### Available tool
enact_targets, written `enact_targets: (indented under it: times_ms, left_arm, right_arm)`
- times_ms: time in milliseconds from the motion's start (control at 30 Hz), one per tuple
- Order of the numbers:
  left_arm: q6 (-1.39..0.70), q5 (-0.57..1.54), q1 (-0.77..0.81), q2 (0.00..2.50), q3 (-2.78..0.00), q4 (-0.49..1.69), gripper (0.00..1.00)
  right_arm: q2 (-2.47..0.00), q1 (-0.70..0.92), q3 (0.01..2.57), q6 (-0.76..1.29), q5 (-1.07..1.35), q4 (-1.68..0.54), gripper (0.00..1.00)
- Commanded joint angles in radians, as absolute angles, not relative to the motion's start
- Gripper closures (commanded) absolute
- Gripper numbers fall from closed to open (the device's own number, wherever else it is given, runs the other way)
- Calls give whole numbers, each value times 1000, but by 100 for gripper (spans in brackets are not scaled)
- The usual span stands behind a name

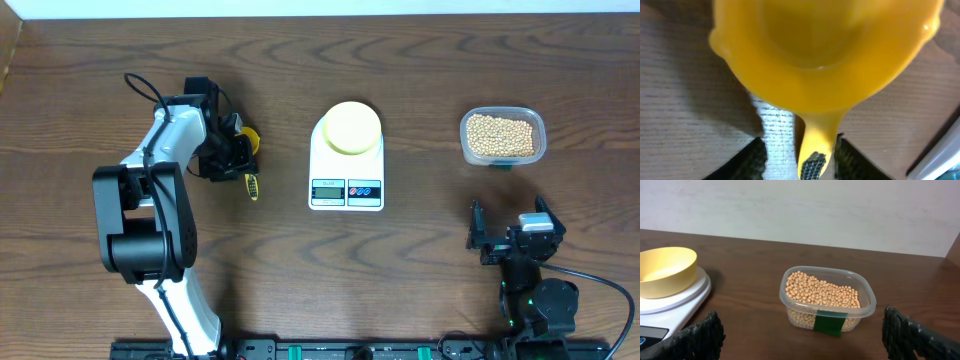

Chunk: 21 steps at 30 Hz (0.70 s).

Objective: Scoop item into bowl and weigh 50g on scale
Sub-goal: 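Lower the left gripper and close it on the yellow scoop handle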

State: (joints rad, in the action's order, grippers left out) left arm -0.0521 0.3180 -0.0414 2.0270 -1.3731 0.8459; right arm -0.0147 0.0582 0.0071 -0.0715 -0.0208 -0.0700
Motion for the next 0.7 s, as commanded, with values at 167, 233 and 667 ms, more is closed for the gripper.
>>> enact_targets:
  times_ms: [167,233,667]
  left_arm:
    - [-37,306,-51,2009,-1357,820,73]
    - [-38,307,-51,2009,-1357,816,74]
    - [-12,355,-51,2009,-1359,819,36]
  right_arm:
    - [-9,58,6,-84,-23,-73,1]
    - [-9,58,6,-84,-23,-73,1]
    - [-9,58,6,-84,-23,-73,1]
